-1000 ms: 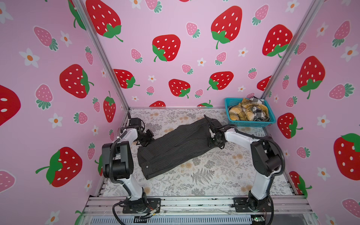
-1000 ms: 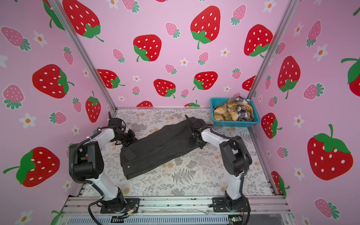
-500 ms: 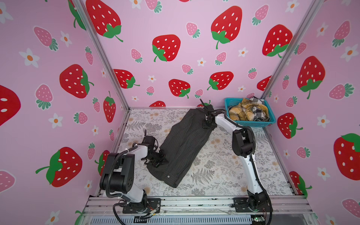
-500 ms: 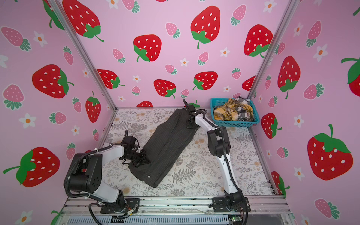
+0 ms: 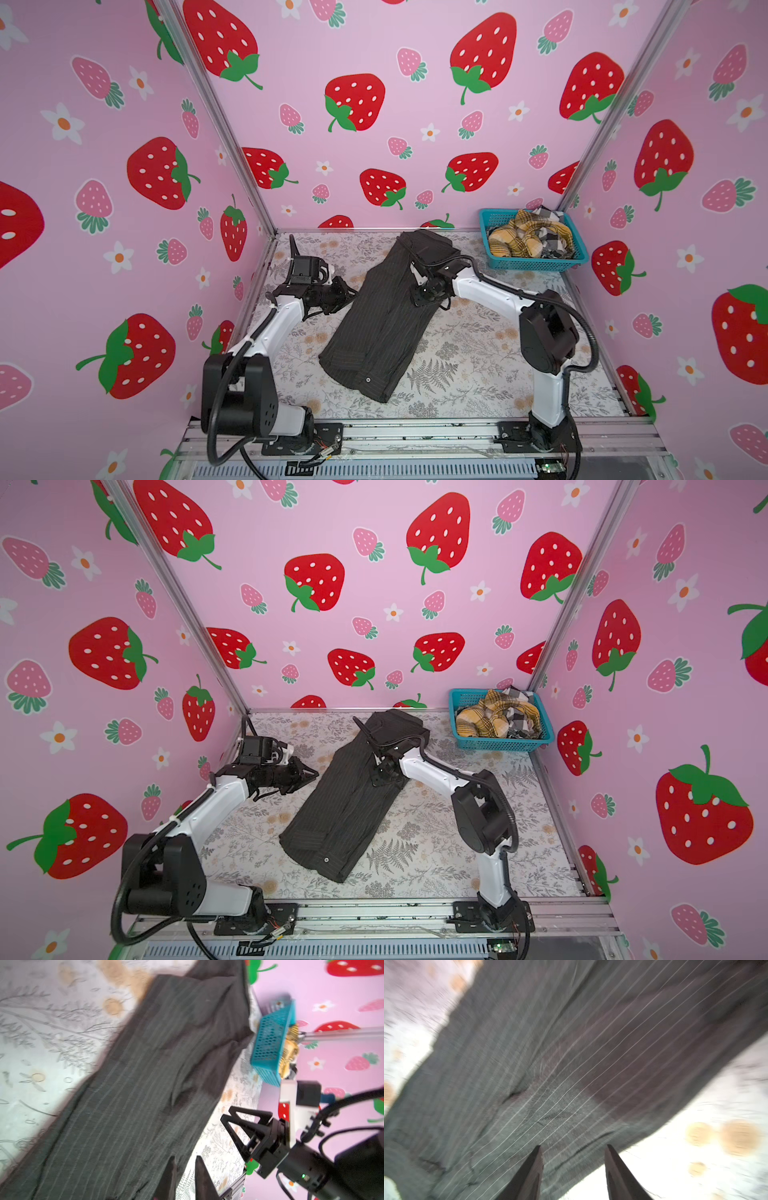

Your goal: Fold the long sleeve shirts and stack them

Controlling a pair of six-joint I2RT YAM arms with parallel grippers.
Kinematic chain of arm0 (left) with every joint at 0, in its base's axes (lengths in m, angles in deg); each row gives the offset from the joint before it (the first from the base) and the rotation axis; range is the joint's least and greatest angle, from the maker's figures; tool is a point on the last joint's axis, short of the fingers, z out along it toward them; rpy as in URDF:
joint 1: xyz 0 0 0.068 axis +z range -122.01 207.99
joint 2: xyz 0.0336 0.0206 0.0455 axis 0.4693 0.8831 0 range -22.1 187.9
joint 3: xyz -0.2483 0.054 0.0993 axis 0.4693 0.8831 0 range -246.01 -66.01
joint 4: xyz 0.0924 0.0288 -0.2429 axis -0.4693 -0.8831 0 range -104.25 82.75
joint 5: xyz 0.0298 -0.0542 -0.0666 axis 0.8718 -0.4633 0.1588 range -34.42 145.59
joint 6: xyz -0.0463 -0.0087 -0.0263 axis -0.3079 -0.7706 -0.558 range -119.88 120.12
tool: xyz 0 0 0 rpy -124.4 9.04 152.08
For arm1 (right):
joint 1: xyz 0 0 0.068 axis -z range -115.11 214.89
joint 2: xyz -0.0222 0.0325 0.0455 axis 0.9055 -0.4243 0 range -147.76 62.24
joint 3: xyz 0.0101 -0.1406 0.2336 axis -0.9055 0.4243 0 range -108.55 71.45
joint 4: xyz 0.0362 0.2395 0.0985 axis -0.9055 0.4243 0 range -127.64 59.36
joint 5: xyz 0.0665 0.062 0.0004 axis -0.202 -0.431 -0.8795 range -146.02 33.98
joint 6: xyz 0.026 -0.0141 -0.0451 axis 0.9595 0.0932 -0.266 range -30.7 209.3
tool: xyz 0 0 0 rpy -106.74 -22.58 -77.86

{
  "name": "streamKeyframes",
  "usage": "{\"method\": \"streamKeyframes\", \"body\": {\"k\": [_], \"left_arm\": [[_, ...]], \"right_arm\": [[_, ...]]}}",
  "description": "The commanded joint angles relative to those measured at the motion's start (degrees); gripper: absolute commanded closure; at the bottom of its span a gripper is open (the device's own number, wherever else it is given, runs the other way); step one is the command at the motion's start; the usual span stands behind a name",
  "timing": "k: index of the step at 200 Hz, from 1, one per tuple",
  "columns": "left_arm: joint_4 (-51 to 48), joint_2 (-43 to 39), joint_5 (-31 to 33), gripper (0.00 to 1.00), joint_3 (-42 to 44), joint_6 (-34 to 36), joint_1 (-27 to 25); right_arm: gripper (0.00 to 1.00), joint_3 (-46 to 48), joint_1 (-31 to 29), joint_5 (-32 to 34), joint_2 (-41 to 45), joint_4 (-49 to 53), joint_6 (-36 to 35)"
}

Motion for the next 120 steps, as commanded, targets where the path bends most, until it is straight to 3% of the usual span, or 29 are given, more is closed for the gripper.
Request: {"method": "streamKeyframes", "body": {"k": [1,30,70,120], "left_arm": [[-3.5,3.3,-1.0,0.86,2.9,-0.1,0.3],[-0.5,6.3,-4.3,1.0,7.8,-0.2,-0.8],[1.2,5.9,-4.6,1.0,14.1,-1.2,-3.0],[11.3,7.9,-5.9,1.0,14.7,-12.2,-20.2]], "right_arm": [[0.49,1.1,2.6,-2.3,-5.1,-2.2,2.7],[0.49,-1.4,4.4,-1.0,-10.0,-1.3,2.5],[0.49,-14.2,8.6,1.1,-20.1,4.4,-0.6],[0.49,-33.5,11.6,2.2,-27.8,11.8,-4.5]]}}
